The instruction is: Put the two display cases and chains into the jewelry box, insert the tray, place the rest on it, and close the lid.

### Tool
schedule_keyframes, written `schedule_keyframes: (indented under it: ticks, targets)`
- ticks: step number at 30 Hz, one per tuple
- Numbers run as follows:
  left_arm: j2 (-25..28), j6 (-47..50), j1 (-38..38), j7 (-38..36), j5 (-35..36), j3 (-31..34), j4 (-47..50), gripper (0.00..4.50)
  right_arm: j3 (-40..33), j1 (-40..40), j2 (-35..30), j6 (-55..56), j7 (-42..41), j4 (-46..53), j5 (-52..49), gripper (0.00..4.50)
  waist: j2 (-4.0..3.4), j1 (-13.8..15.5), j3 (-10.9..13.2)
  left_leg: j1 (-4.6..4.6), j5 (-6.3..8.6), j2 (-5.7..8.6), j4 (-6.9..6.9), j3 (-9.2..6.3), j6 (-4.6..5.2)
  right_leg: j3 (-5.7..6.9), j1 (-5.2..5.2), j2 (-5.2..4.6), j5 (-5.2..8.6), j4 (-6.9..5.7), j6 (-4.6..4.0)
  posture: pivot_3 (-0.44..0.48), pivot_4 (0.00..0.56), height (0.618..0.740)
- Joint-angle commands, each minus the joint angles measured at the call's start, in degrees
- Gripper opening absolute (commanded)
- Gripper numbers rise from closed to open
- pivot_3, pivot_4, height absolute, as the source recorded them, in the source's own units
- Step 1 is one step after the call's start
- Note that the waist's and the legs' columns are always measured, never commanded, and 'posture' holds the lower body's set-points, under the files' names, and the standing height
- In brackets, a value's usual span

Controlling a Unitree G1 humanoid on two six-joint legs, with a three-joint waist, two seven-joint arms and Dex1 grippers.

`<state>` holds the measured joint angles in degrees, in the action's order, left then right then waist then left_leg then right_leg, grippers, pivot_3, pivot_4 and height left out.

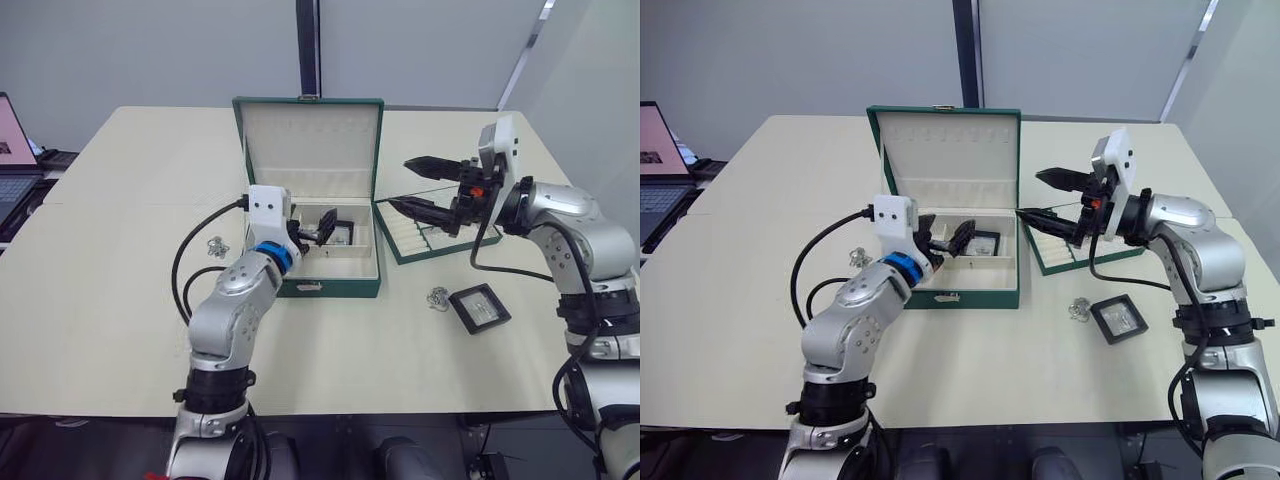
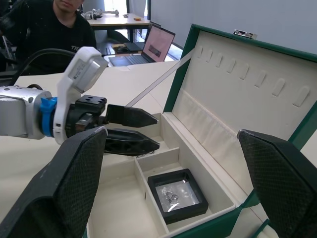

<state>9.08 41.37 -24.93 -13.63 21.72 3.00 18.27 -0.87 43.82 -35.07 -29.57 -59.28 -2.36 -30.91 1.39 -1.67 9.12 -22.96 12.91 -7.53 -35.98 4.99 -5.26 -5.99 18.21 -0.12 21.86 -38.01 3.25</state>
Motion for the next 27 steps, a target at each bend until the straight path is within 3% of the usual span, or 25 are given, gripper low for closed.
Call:
schedule_keyframes:
  ticks: [1, 6, 9, 12, 18, 27]
  targets:
    - [7.1, 2.7, 2.8, -8.5, 9.0, 5.9, 10.6, 4.48, -3.6, -2.0, -3.0, -0.9, -1.0, 2.6, -1.4, 4.50, -0.01, 0.0, 0.0, 0.00, 0.00, -0.01, 0.01, 0.00, 0.00, 0.01, 0.01, 0.00, 0.00, 0.01, 0.00, 0.000, 0.150, 0.740]
    - [19.1, 5.8, 9.6, -16.5, 20.5, 19.4, 14.2, 4.48, -6.1, -7.7, -7.5, -1.9, -2.7, 3.3, -1.7, 4.50, -0.01, 0.0, 0.1, 0.01, 0.00, -0.02, 0.01, -0.01, 0.00, 0.00, -0.02, 0.00, 0.00, 0.04, 0.00, 0.000, 0.150, 0.740]
    - [29.4, 5.0, 18.7, -25.2, 21.0, 28.0, 11.4, 4.48, -8.6, -13.3, -11.5, -0.9, -3.5, 1.4, -0.2, 4.50, 0.00, -0.1, 0.1, 0.03, 0.01, 0.00, 0.02, -0.01, 0.00, 0.00, 0.01, -0.02, 0.00, 0.05, 0.00, 0.000, 0.150, 0.740]
    - [34.5, 2.2, 24.3, -29.0, 19.8, 33.1, 7.4, 4.48, -11.2, -16.8, -13.4, -0.3, -3.3, -0.5, 0.0, 4.50, -0.05, -0.1, 0.2, 0.04, 0.01, 0.01, 0.01, 0.00, 0.00, 0.01, 0.02, -0.04, 0.00, 0.06, -0.01, 0.000, 0.150, 0.740]
    - [38.2, -5.3, 30.4, -32.8, 14.6, 38.9, -3.1, 4.48, -15.6, -24.2, -14.3, 2.1, -1.8, -3.7, 1.3, 4.50, -0.05, 0.0, 0.2, 0.05, 0.02, 0.02, 0.01, -0.03, 0.01, 0.05, 0.00, -0.04, -0.02, 0.08, -0.06, 0.000, 0.150, 0.740]
    - [37.9, -16.1, 29.8, -31.7, 9.0, 39.1, -15.5, 4.48, -18.1, -30.9, -13.2, 6.5, 0.5, -5.2, 3.0, 4.50, -0.06, -0.1, 0.2, 0.04, 0.04, 0.01, 0.07, 0.00, 0.01, 0.03, 0.03, -0.04, -0.02, 0.09, -0.07, 0.000, 0.150, 0.740]
